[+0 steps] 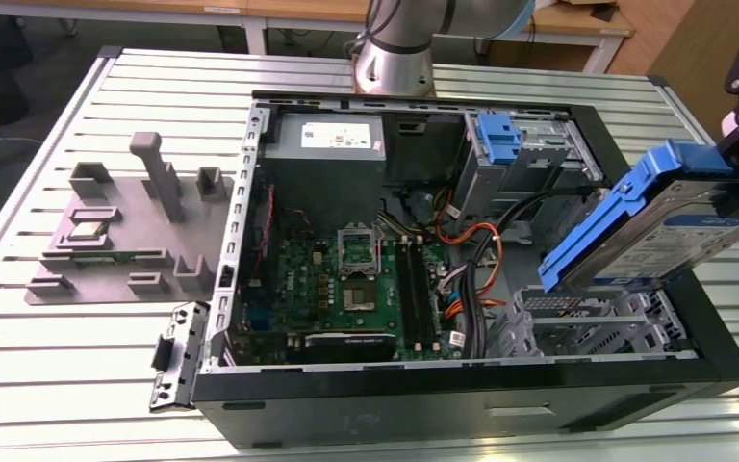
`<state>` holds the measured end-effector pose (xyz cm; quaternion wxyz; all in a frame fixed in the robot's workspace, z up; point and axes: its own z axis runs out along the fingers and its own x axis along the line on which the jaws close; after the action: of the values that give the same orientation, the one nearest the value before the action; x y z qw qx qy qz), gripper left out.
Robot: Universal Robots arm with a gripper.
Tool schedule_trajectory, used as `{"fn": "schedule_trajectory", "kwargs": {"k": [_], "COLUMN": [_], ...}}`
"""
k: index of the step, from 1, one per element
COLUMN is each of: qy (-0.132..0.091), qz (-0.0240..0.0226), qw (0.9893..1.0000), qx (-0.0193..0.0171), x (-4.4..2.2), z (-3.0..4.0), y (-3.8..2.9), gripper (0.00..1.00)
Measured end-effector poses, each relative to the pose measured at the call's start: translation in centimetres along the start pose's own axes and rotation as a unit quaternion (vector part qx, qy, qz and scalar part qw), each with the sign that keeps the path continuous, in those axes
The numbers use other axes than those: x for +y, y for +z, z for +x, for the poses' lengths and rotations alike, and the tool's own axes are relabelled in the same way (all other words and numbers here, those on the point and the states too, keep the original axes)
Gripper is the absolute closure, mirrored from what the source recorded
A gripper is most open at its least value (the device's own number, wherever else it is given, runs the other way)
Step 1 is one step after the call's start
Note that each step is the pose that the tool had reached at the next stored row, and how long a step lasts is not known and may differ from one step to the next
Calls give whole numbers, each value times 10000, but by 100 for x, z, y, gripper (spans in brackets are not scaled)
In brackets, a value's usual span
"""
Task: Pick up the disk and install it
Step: 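Insert the disk into the insertion slot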
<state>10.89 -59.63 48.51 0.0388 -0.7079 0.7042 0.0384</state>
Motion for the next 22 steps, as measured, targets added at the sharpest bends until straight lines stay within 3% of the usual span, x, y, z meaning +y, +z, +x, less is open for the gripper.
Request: {"fn": "schedule_trajectory", "kwargs": {"k": [22], "qy": [-1], "qz": [7], "qw": [10000], "qx": [-1], "x": [-1], "z": [5], "y": [46], "gripper": [65]}}
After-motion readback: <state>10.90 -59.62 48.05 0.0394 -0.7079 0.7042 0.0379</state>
